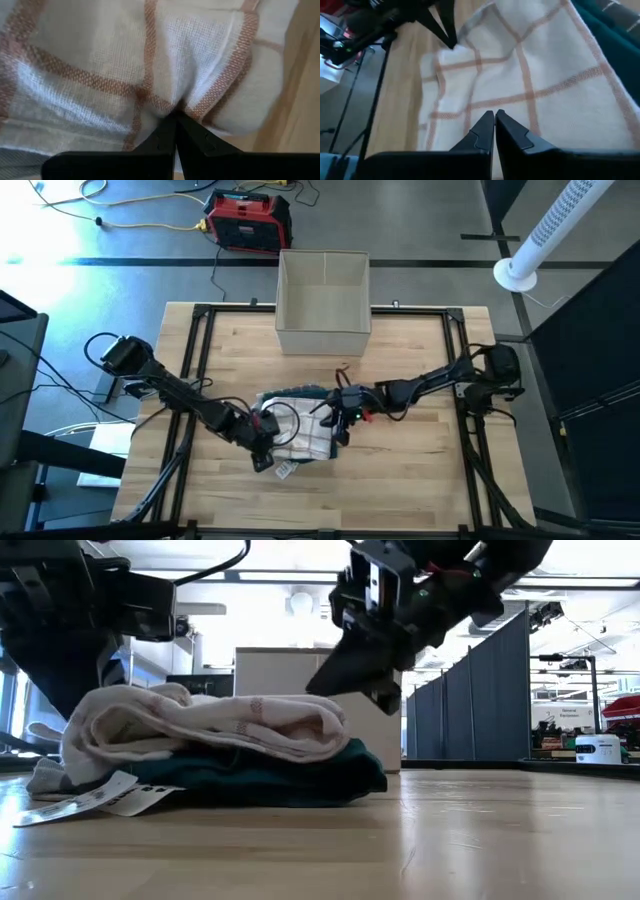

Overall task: Fold towel
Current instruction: Move the stack of towels to the center of the table

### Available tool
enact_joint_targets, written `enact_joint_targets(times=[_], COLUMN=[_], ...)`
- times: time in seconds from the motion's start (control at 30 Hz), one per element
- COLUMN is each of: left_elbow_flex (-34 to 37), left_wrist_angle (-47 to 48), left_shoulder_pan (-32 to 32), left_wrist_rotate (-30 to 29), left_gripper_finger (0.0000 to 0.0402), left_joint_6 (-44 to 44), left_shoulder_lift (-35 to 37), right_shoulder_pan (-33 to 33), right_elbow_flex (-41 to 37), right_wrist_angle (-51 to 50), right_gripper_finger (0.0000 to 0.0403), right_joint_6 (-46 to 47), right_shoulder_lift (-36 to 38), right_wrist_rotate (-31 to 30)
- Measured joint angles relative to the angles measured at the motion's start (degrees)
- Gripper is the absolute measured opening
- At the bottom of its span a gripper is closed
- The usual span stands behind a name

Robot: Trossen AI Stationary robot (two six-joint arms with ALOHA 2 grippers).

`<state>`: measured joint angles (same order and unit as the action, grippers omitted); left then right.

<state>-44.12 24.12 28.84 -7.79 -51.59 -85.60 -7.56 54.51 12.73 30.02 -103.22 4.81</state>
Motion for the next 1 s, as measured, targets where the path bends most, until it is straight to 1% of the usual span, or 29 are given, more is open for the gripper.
enact_joint_targets(times=[0.2,0.33,0.47,0.57,0.67,0.77,0.87,0.97,1.0], left_elbow_flex=[0.0,0.0,-0.02,0.0,-0.21,-2.4,-4.05,-4.15,-3.98], left_wrist_angle=[0.02,1.66,8.98,15.02,18.33,17.85,17.81,18.72,18.92], left_shoulder_pan=[-0.04,-0.04,0.14,0.12,-0.21,-0.5,-0.59,-1.5,-2.28], left_wrist_rotate=[0.23,1.86,4.23,4.42,4.87,4.15,-0.15,-7.32,-6.88], left_gripper_finger=[0.0,0.0,0.0,0.0,0.0,0.0,0.0,0.0,0.0], left_joint_6=[0.22,1.64,0.92,-1.74,-6.27,-9.12,-8.59,-5.62,-4.26], left_shoulder_lift=[0.0,0.0,0.0,0.06,1.52,4.48,7.26,8.91,8.92], right_shoulder_pan=[-0.65,1.8,3.03,3.07,3.09,2.19,0.4,-0.98,-1.0], right_elbow_flex=[0.04,-0.03,-0.03,-0.03,-0.03,-0.03,0.02,0.04,0.07], right_wrist_angle=[-0.02,-0.09,-1.27,-1.33,-2.15,-3.01,-1.72,2.76,4.13], right_gripper_finger=[0.0,0.0,0.0,0.0,0.0,0.0,0.0,0.0,0.0], right_joint_6=[-0.49,0.64,4.63,3.79,2.03,-0.04,-1.84,-4.9,-4.68], right_shoulder_lift=[-2.08,-5.65,-6.67,-5.0,-2.21,1.31,2.84,1.46,0.55], right_wrist_rotate=[-7.74,-10.04,-14.62,-16.93,-15.65,-12.55,-8.57,-2.21,-1.2])
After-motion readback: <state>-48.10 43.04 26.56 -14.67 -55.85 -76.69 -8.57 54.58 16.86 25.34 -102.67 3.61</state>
